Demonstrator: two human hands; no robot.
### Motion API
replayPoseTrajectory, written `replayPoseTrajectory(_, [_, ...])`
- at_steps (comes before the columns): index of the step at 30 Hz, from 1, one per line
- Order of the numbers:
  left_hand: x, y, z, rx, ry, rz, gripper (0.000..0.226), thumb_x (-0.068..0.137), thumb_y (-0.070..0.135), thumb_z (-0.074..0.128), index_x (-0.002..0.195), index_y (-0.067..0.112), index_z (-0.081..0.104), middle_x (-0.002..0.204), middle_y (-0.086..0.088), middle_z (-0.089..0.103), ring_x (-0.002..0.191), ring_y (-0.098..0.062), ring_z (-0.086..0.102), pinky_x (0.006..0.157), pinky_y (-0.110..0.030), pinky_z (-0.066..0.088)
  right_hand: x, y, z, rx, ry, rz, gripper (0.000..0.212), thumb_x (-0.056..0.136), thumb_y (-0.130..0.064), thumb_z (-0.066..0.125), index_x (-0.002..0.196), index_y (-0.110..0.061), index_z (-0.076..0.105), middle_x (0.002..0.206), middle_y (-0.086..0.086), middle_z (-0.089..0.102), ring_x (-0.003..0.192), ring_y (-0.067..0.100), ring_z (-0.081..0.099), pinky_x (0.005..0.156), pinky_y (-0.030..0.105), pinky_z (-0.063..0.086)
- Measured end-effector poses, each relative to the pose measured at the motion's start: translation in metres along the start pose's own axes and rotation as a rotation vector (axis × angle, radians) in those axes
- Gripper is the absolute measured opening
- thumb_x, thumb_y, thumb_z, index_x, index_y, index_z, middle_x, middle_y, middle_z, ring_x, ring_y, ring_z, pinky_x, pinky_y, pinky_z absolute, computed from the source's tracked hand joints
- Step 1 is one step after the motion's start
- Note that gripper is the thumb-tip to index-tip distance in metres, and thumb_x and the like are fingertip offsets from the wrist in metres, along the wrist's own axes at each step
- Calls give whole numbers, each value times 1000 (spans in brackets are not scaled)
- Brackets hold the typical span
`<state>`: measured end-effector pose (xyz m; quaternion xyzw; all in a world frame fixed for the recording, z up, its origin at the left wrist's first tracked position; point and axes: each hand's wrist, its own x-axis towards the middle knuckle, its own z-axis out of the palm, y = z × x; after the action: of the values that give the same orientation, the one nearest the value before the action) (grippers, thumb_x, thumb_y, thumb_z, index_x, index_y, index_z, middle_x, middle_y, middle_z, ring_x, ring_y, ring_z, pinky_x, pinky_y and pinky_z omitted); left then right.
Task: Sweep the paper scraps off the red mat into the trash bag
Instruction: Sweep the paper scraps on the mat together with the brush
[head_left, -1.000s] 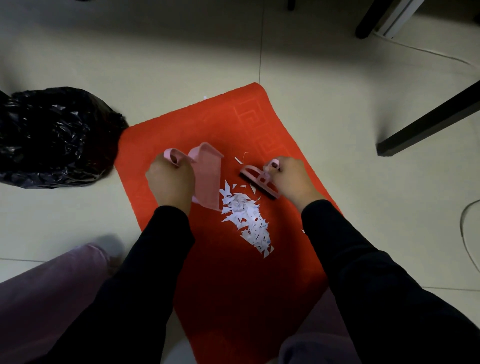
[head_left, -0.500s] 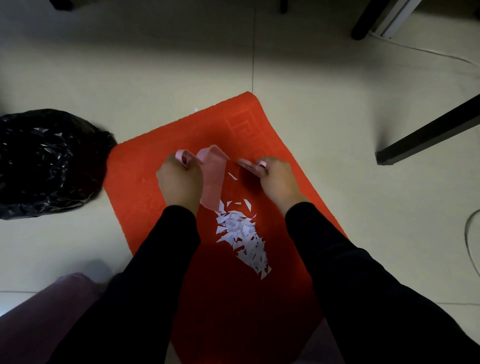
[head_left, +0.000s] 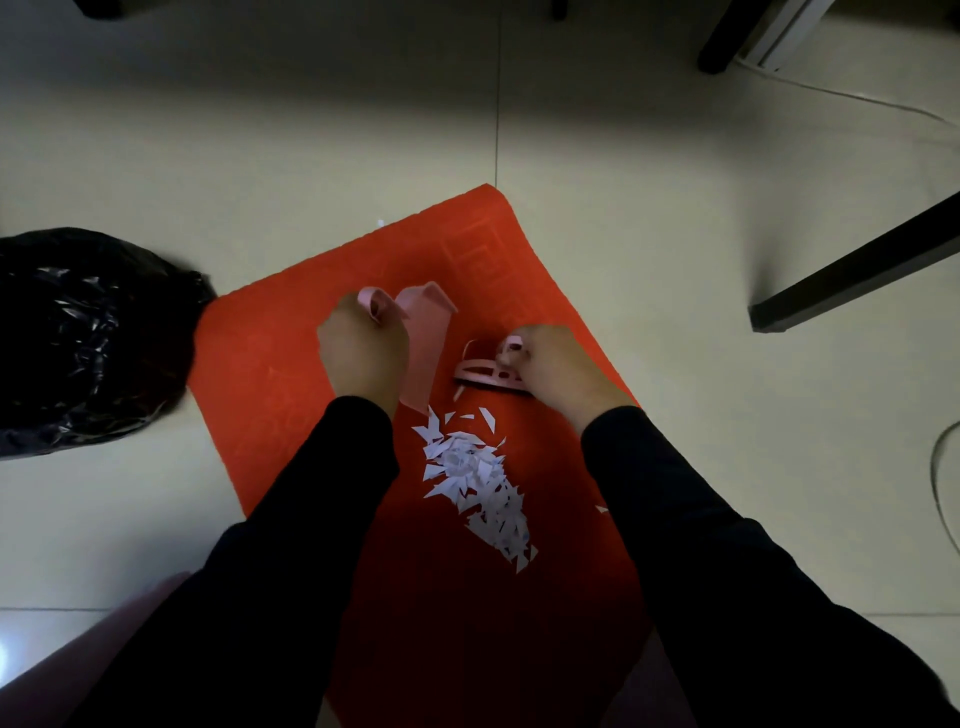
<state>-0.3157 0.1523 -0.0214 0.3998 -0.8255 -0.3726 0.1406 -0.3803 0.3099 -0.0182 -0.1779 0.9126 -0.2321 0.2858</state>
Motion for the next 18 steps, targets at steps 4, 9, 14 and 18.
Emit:
replayPoseTrajectory(4, [7,12,14,21,-53,71,28,91,11,41,93,0,66,90,-21,67,82,-36,62,65,-34,44,-3,4,-9,7,56,20,22,94,-14,50,102,-5,68,102,15,66,94,29,60,72,28,41])
replayPoseTrajectory(9, [6,24,32,106,-143,154,26,91,17,44,95,2,65,86,-14,66,78,-30,62,65,-30,41,-7,10,-4,20,62,42,22,93,-13,49,100,-4,68,102,16,66,91,29,60,76,32,46])
replayPoseTrajectory(14, [0,26,38,171,-204,195,26,90,19,44,91,3,65,78,-8,64,67,-24,58,61,-27,42,-10,12,-3,66,72,59,22,95,-16,50,99,-3,67,98,16,65,87,29,61,74,34,47])
replayPoseTrajectory(18, [-2,27,37,214,-273,247,39,88,37,56,61,11,45,68,-18,61,65,-36,59,56,-27,37,-11,10,-2,76,80,59,22,95,-17,50,99,-2,66,96,16,64,82,29,59,68,33,44])
